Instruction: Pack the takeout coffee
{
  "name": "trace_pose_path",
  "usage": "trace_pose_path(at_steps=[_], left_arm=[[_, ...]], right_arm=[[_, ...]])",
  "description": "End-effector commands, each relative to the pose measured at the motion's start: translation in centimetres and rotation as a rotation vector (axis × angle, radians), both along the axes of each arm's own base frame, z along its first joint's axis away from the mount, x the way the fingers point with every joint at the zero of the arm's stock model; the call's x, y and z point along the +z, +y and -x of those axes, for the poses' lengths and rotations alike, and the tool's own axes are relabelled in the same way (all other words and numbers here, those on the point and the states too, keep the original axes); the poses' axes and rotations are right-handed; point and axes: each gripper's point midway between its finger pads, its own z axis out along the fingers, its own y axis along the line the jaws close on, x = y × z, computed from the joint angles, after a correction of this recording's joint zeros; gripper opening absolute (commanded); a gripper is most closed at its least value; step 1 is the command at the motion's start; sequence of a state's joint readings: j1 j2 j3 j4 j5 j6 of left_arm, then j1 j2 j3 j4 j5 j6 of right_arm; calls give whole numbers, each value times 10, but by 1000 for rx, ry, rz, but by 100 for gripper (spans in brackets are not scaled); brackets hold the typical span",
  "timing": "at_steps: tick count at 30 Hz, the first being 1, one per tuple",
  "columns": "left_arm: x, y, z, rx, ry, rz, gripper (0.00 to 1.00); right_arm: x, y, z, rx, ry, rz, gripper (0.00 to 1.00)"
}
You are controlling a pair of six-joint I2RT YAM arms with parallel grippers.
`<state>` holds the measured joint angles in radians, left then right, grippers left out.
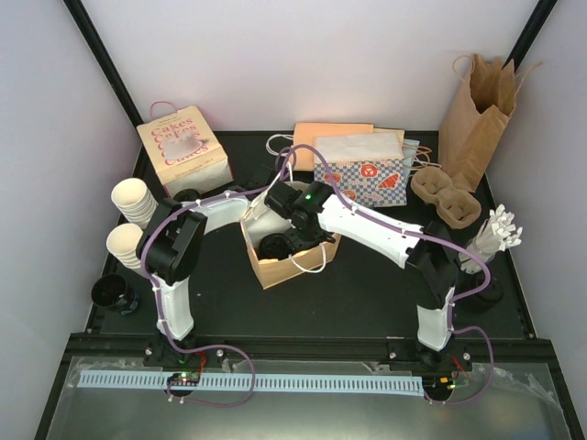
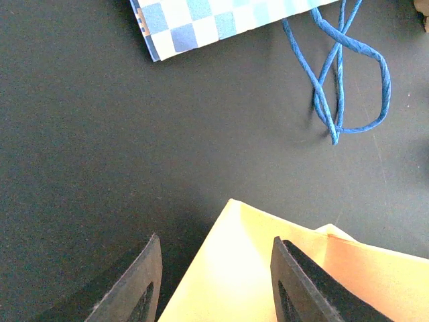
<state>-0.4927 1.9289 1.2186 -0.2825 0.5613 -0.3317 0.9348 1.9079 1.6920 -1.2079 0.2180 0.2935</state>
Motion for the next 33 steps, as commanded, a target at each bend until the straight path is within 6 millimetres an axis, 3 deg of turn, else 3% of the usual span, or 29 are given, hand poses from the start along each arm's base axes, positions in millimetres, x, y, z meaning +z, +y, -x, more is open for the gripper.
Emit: trace_pose_path(at_steps=[1,17,26,33], left_arm=[[2,-15,27,-101,66,41,48],[11,-22,33,-115,39,34,48],[14,-24,37,-120,32,29,48],[14,-22,39,-116,32,30,48]], right_arm=[[-50,-14,-34,-78,-24,88,66],[-54,-50,-4,-99,-4,182,66],[-49,-42,-22,-120,-72,175,67],[-48,-47,-14,-139,-98,141,66]])
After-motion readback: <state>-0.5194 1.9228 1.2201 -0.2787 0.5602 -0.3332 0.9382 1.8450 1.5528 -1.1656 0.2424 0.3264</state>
